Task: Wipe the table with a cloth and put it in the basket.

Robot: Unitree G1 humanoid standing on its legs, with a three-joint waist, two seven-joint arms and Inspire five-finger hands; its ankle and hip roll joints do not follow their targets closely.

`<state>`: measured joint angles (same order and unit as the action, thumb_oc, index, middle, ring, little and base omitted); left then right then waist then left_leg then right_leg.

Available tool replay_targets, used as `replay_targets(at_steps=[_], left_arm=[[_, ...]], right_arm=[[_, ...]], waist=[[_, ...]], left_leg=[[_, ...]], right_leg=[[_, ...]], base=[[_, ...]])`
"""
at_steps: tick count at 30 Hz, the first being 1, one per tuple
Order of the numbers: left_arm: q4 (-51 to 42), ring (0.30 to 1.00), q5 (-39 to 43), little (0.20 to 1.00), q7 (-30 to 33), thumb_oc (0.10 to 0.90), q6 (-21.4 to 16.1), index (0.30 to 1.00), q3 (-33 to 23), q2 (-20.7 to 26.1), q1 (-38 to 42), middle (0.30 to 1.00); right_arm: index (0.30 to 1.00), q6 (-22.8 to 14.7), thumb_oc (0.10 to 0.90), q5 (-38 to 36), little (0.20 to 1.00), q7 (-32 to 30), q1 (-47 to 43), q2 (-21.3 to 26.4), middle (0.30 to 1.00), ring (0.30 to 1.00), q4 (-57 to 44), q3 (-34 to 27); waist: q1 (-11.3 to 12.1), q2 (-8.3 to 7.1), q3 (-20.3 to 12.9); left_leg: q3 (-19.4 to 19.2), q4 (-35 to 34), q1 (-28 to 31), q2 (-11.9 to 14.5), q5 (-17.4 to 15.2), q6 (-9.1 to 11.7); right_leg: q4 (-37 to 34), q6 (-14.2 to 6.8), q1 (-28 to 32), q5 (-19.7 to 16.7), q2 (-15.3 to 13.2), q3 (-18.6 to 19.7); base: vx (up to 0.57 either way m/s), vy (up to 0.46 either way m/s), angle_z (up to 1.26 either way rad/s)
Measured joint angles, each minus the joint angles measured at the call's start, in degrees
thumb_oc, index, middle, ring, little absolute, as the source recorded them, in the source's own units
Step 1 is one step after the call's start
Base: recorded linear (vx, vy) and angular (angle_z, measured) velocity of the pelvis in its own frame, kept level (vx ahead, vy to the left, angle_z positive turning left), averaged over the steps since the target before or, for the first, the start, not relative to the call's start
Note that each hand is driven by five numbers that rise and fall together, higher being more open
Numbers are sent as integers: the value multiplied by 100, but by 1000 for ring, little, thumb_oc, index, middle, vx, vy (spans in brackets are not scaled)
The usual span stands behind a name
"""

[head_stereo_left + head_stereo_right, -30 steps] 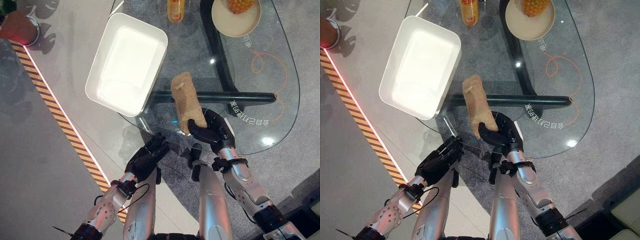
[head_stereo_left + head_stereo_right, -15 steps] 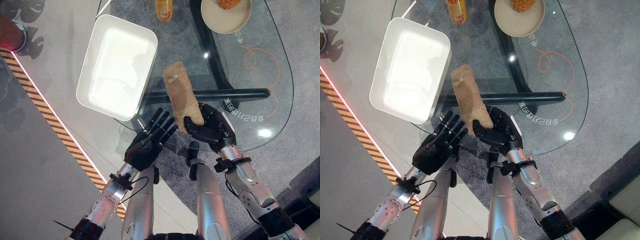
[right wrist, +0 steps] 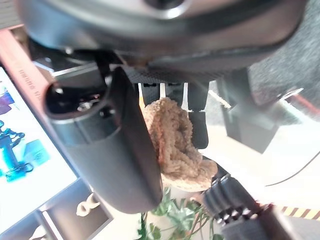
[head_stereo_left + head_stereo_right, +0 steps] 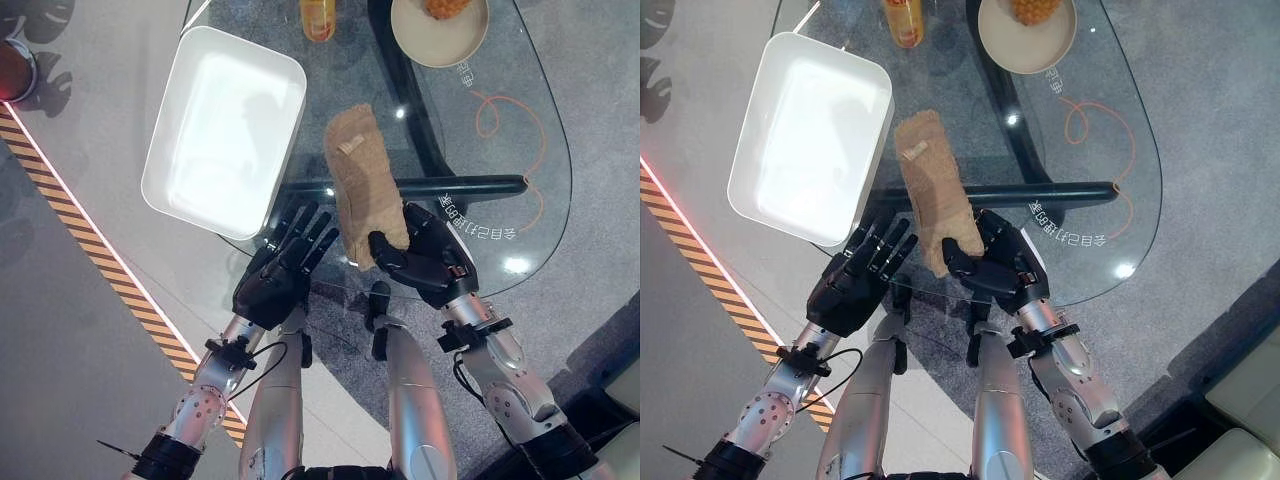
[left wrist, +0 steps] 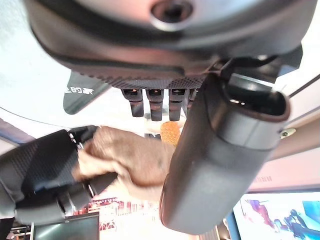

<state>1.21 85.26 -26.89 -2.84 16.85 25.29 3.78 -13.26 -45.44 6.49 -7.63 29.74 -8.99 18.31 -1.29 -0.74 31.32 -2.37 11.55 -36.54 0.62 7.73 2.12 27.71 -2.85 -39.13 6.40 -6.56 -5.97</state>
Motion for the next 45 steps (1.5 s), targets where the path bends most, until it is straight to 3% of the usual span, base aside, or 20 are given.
replay_targets(at_steps=[4,12,15,21,25,32,45], left_arm=[[37,900,-118,900,121,800,70,900,-74,-13,-2,900],[150,900,-323,900,146,800,136,900,-136,-135,3,900],[268,900,-348,900,146,800,140,900,-181,-204,4,900],[277,900,-549,900,144,800,107,900,-217,-203,19,900],[256,900,-621,900,144,800,15,900,-209,-151,83,900],[194,900,-841,900,145,800,-217,900,-199,-28,340,900],[-57,900,-837,900,149,800,-430,900,-193,222,325,900]], right_arm=[[300,-69,100,-76,200,75,18,-13,300,300,0,-21],[300,-443,100,-1234,200,734,136,-344,300,300,-2,-47],[300,-494,100,-1267,200,740,120,-387,300,300,-41,-75],[300,-377,100,-806,200,739,131,-336,300,300,-62,-116],[300,-248,100,-189,200,738,117,-47,300,300,-63,-128],[300,266,100,921,200,684,21,232,300,300,-63,-110],[300,813,100,2106,200,186,-20,675,300,300,-66,15]], waist=[[-47,0,0],[-64,3,0],[-63,3,0],[-61,3,0],[-62,3,0],[-77,3,0],[-71,3,0]], left_leg=[[-26,36,0,13,-56,13],[-89,44,0,57,-86,43],[-100,45,0,60,-83,29],[-127,45,0,60,-86,26],[-166,44,-1,60,-87,25],[-191,43,-21,66,-90,30],[-188,38,-61,63,-87,26]], right_leg=[[-9,-10,-8,6,8,19],[-26,-10,-22,7,51,59],[-14,9,-27,-5,53,68],[-3,9,-42,-5,53,97],[5,5,-66,-3,58,141],[3,2,-119,-1,64,172],[9,3,-146,-2,64,169]], base=[[-9,1,-4],[0,4,-4],[0,5,-1],[0,0,0],[-1,4,-4],[0,0,0],[0,0,0]])
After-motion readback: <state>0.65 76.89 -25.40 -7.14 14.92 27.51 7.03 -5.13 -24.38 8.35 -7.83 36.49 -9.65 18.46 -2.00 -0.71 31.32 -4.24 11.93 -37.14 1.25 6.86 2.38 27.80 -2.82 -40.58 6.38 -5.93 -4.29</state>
